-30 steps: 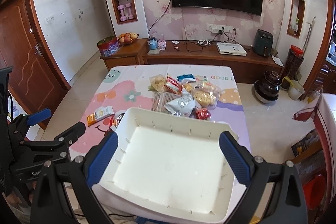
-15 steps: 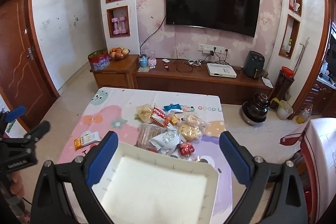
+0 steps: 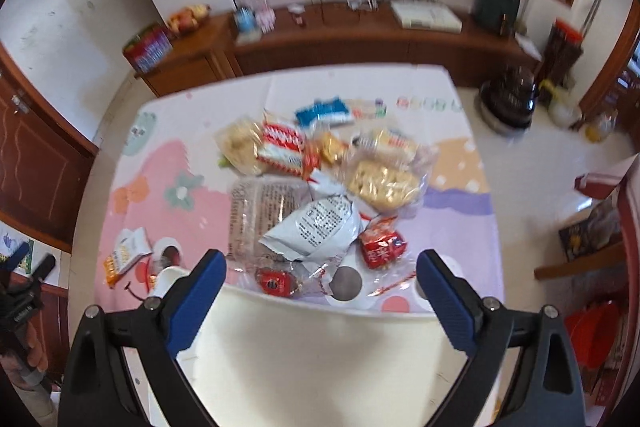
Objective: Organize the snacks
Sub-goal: 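Grasp the orange-white oat bar with the left gripper while the right grasps the white snack bag, then carry both snacks over the white tray and open both grippers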
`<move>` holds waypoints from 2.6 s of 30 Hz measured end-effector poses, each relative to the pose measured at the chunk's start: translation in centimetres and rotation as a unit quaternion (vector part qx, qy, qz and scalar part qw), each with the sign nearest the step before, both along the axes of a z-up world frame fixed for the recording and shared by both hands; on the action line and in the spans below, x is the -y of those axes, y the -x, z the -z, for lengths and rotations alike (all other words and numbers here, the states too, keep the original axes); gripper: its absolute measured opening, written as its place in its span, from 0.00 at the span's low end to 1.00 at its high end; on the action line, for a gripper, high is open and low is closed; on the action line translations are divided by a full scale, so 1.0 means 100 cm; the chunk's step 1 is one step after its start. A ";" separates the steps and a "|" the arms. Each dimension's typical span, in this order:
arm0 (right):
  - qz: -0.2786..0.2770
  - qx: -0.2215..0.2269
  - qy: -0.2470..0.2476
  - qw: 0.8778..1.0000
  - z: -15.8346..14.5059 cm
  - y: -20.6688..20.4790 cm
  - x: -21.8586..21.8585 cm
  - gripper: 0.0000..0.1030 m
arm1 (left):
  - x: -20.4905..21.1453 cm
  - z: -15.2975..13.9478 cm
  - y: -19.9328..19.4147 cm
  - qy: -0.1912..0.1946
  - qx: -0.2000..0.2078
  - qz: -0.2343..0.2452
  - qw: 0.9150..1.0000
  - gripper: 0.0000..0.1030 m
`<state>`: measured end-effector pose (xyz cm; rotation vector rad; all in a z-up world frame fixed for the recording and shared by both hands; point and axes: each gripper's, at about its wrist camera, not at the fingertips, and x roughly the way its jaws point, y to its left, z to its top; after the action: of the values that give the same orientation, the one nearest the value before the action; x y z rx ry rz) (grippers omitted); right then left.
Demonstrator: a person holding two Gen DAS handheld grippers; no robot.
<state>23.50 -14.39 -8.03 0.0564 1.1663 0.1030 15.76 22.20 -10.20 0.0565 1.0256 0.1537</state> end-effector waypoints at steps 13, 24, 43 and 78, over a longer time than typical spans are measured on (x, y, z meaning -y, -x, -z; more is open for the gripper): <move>0.075 -0.113 -0.024 0.990 0.094 -0.064 -0.002 0.82 | 0.002 0.126 -0.044 -0.035 -0.127 0.083 0.988 1.00; 0.075 -0.138 -0.028 0.987 0.117 -0.068 -0.008 0.79 | 0.008 0.146 -0.073 -0.033 -0.157 0.103 0.982 0.99; 0.040 -0.107 0.000 0.993 0.109 -0.053 -0.013 0.57 | 0.027 0.130 -0.077 0.036 -0.156 0.085 0.983 0.34; -0.019 0.178 0.086 0.980 -0.065 0.132 -0.017 0.55 | 0.140 -0.080 0.080 0.077 0.069 0.115 0.988 0.35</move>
<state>10.32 -12.72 -1.57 -0.1333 0.8155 0.0433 7.74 8.21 -2.24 0.0226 0.8827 -0.1306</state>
